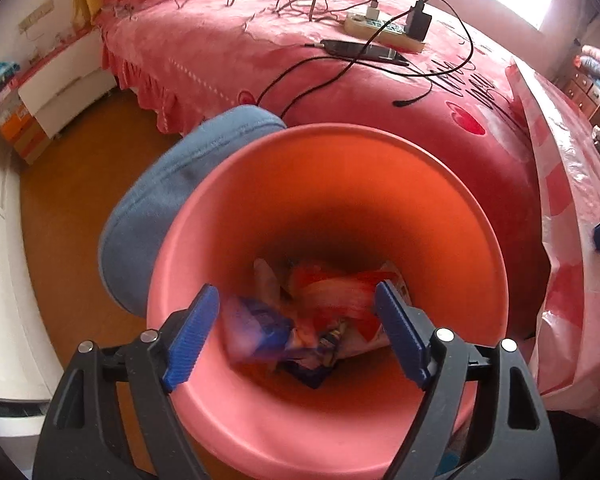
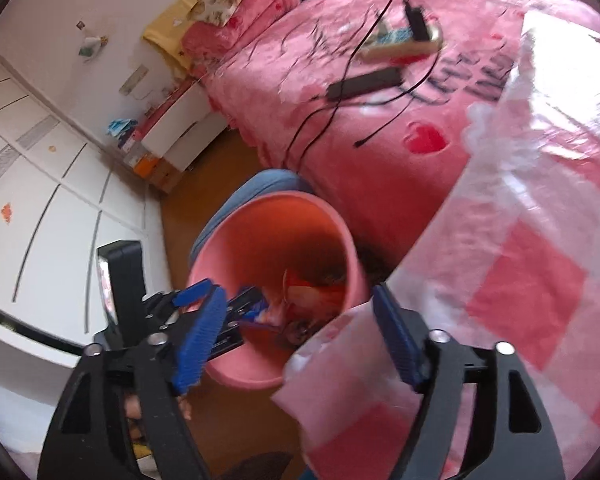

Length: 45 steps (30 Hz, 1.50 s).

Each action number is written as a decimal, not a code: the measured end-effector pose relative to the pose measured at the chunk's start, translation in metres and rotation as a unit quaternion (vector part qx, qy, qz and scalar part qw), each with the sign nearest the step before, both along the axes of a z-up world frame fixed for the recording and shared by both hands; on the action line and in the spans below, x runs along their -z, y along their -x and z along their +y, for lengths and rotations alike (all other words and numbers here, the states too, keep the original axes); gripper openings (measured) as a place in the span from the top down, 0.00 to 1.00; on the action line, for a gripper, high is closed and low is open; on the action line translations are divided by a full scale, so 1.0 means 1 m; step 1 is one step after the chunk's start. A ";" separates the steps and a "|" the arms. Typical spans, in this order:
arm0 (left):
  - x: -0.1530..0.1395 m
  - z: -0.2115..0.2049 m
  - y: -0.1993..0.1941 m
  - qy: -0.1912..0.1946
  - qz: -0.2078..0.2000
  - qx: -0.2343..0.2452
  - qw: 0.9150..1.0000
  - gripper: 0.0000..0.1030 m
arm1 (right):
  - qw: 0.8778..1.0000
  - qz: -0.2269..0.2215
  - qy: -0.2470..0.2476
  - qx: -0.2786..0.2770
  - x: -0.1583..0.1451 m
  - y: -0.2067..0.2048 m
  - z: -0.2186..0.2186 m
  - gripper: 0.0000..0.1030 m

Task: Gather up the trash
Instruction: 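Open both tools over the bucket to drop the tissue pack and snack bag, then move both open tools back to the milk carton and snack stick wrapper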

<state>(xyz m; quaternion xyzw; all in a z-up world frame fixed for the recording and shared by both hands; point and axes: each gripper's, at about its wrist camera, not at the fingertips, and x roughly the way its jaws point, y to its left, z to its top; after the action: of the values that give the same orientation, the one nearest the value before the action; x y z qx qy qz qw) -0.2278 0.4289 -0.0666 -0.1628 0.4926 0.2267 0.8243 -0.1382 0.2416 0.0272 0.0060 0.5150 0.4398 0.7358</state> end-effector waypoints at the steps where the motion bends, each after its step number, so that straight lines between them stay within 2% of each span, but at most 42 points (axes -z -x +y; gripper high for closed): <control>1: -0.002 -0.001 -0.001 -0.005 -0.002 0.001 1.000 0.21 | 1.000 -0.005 -0.002 0.004 -0.003 0.000 -0.003 0.21; 7: -0.015 -0.006 -0.005 -0.016 -0.014 0.009 1.000 0.21 | 0.999 -0.034 -0.010 0.026 -0.017 0.000 -0.026 0.15; 24: -0.061 -0.043 -0.028 -0.060 -0.035 0.050 0.996 0.19 | 0.995 -0.074 -0.008 0.064 -0.029 0.001 -0.078 0.14; 39: -0.093 -0.084 -0.047 -0.097 -0.046 0.084 0.991 0.16 | 0.991 -0.064 -0.050 0.106 -0.035 -0.007 -0.135 0.14; 45: -0.103 -0.103 -0.053 -0.109 -0.048 0.101 0.988 0.16 | 0.989 -0.075 -0.056 0.113 -0.037 -0.007 -0.152 0.14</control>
<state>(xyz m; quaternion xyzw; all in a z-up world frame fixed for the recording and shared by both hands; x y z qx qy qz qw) -0.1748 0.3256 0.0360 -0.0323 0.4386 0.1867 0.8785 -0.1314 0.0899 0.0643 0.0721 0.4286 0.3814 0.8159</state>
